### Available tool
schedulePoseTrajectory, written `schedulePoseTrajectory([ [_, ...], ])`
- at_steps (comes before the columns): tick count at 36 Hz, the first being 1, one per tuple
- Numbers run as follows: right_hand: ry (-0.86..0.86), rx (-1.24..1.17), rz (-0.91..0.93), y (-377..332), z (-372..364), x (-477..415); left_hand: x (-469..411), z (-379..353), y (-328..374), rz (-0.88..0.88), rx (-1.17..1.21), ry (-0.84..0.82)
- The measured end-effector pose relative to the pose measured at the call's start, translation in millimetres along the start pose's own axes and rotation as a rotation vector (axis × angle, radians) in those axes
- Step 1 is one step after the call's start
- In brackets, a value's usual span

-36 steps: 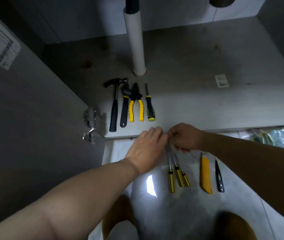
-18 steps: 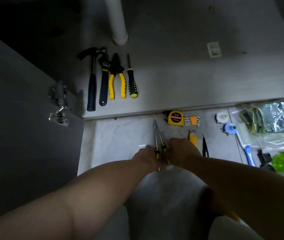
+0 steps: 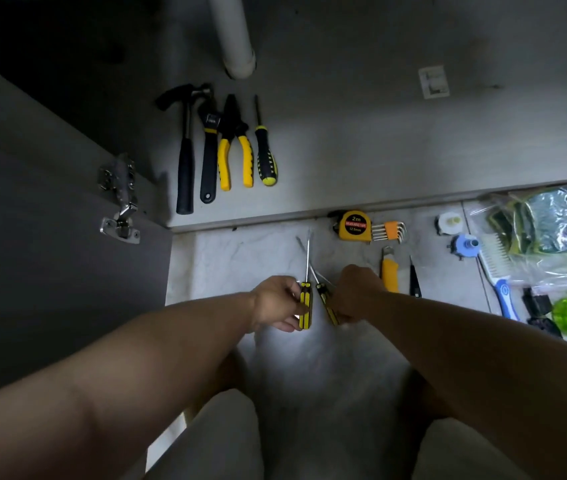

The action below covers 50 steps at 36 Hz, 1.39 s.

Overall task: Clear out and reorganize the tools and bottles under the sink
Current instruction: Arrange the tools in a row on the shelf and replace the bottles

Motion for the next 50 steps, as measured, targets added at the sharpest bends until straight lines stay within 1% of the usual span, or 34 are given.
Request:
schedulePoseTrajectory([
  [4, -0.046, 0.027, 0.032, 1.8, 11.3, 1.4, 10.6, 5.5, -4.1, 0.007, 0.036, -0.037],
  [7, -0.084, -0.096, 0.073, 0.7, 7.3, 4.7, 14.9, 12.2, -9.1, 0.014, 0.028, -0.024],
  [8, -0.081, -0.103, 0.092, -3.2, 4.8, 7.2, 15.9, 14.9, -10.7, 0.015, 0.026, -0.016],
  [10, -0.035, -0.015, 0.120, -13.6, -0.1, 13.4, 16.3, 20.4, -14.7, 0.022, 0.021, -0.003],
  [13, 0.103, 0.188, 0.105, -27.8, -6.2, 20.1, 16.5, 25.3, -18.4, 0.027, 0.004, 0.002],
  [16, 0.232, 0.256, 0.108, -33.5, -11.2, 24.0, 15.7, 25.7, -19.4, 0.022, 0.010, -0.001],
  [18, 0.256, 0.287, 0.118, -34.0, -14.0, 23.3, 14.0, 25.0, -19.6, 0.016, 0.015, -0.005],
  [22, 0.237, 0.361, 0.094, -30.4, -10.7, 19.2, 12.2, 22.5, -19.6, 0.007, 0.025, -0.022],
  [24, 0.194, 0.389, 0.088, -29.2, -10.3, 19.4, 12.9, 20.3, -18.3, -0.002, 0.042, -0.045],
  [25, 0.145, 0.394, 0.088, -28.2, -11.2, 18.7, 14.4, 18.4, -16.5, -0.006, 0.050, -0.069],
  [27, 0.013, 0.401, 0.100, -28.6, -10.9, 19.3, 19.2, 13.7, -10.3, -0.023, 0.050, -0.132],
  [29, -0.148, 0.468, 0.141, -33.2, -7.9, 24.9, 27.3, 8.5, -0.3, -0.047, 0.039, -0.199],
  [31, -0.266, 0.537, 0.146, -35.3, 2.2, 34.3, 38.9, 2.6, 13.7, -0.085, 0.054, -0.268],
  [32, -0.314, 0.515, 0.117, -33.2, 10.0, 39.7, 45.3, -0.8, 22.4, -0.114, 0.070, -0.308],
  [35, -0.458, 0.312, 0.005, -21.3, 36.0, 57.0, 63.6, -7.4, 53.7, -0.204, 0.163, -0.392],
  [37, -0.471, 0.212, 0.019, -18.7, 58.2, 68.0, 73.6, -6.1, 77.6, -0.269, 0.248, -0.404],
  [39, -0.429, 0.066, 0.073, -19.0, 80.6, 75.9, 81.8, 2.4, 103.8, -0.370, 0.318, -0.354],
  [40, -0.405, -0.026, 0.100, -18.5, 91.2, 78.0, 84.7, 10.5, 115.7, -0.427, 0.349, -0.294],
  [43, -0.317, -0.299, 0.191, -20.3, 119.5, 78.5, 89.9, 43.9, 141.8, -0.561, 0.349, -0.008],
  [45, -0.195, -0.407, 0.250, -24.6, 139.2, 74.9, 89.3, 66.2, 151.1, -0.568, 0.310, 0.198],
  [47, -0.037, -0.465, 0.286, -30.7, 156.9, 69.0, 86.6, 86.0, 156.0, -0.540, 0.272, 0.390],
  [48, 0.038, -0.496, 0.293, -33.6, 164.3, 65.7, 85.3, 96.4, 158.8, -0.514, 0.193, 0.503],
  [50, 0.154, -0.530, 0.295, -41.0, 174.7, 57.9, 83.5, 114.0, 165.6, -0.441, -0.053, 0.704],
])
Point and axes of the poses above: each hand's wrist, its own x-axis away from the middle knuckle, its own z-axis out of the back of the hand, y = z × x, the point moved 8 cm from there along -x, towards the middle knuckle, and after that the axes turned 8 degrees about -y, right-handed, at the moved point
